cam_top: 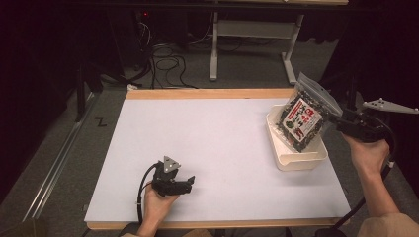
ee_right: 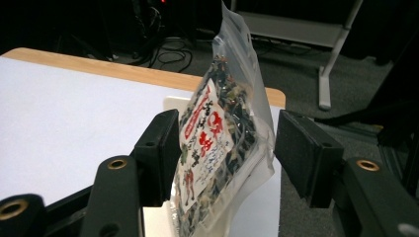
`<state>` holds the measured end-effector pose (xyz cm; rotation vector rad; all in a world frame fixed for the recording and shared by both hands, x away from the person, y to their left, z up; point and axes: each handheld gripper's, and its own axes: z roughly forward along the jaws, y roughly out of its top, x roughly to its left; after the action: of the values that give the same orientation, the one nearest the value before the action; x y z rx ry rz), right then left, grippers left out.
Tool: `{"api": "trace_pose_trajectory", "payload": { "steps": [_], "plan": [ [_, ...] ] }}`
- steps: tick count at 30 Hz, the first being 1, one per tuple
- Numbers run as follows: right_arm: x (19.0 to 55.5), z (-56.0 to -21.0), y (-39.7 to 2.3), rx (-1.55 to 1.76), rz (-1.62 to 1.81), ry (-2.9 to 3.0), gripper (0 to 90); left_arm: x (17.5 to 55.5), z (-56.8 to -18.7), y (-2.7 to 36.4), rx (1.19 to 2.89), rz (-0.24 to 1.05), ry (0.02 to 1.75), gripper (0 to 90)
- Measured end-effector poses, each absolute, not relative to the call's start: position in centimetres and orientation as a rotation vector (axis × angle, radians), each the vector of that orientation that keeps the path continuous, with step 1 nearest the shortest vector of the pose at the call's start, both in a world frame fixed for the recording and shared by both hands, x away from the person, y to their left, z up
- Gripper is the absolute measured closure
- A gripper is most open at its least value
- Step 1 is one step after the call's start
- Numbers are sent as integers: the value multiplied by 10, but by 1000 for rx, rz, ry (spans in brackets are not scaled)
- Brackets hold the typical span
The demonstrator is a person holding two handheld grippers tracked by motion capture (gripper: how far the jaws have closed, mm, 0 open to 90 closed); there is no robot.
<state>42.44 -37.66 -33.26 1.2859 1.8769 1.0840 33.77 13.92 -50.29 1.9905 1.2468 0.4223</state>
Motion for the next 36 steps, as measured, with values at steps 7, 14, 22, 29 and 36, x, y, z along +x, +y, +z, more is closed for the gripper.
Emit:
{"api": "trace_pose_trajectory", "payload": {
  "steps": [7, 14, 22, 29, 36],
  "plan": [
    [411, -331, -374, 1252, 1084, 1879, 434, 341, -503, 136, 2000, 412, 1234, 205],
    [403, -333, -376, 1261, 1105, 1866, 431, 344, -502, 133, 2003, 402, 1218, 203],
    [387, -330, -362, 1182, 1181, 1878, 425, 340, -500, 134, 2001, 438, 1217, 202],
    [370, -333, -343, 1130, 1253, 1928, 425, 340, -500, 133, 2015, 452, 1216, 201],
    [362, -339, -333, 1110, 1279, 1968, 456, 339, -500, 134, 2007, 451, 1215, 201]
  ]
}}
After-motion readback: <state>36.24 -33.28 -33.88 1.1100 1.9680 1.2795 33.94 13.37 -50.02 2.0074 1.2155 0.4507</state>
